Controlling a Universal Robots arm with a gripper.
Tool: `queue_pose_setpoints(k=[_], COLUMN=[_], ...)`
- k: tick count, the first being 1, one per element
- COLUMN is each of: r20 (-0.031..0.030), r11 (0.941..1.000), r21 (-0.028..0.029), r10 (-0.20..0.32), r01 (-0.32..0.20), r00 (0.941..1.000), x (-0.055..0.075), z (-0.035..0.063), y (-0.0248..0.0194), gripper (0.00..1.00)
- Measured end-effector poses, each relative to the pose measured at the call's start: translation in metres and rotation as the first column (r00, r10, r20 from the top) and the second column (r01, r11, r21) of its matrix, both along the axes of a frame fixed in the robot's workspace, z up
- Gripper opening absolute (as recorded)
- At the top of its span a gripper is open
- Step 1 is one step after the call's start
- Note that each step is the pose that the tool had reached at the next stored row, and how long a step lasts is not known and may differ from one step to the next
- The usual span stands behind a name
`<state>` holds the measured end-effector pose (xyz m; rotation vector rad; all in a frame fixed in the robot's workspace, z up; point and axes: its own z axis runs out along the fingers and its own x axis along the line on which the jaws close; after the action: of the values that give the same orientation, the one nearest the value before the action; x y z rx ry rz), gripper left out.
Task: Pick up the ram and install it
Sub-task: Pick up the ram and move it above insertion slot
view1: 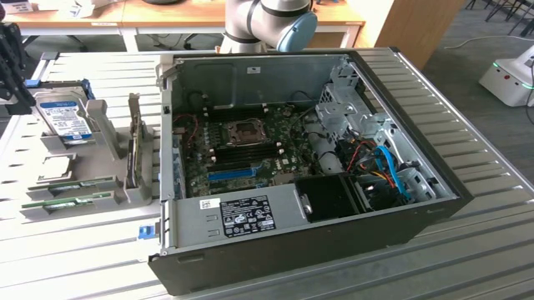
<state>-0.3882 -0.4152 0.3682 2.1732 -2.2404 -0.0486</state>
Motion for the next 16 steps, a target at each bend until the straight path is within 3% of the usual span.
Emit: queue_pose_setpoints(k=[16], r20=[0.0], r11=[1.0], r21=[0.0022], r10=[0.0], r01=[0.0], r00=[1.0], x=[0.0], z=[-0.0281], y=[0.0], gripper=[0.24])
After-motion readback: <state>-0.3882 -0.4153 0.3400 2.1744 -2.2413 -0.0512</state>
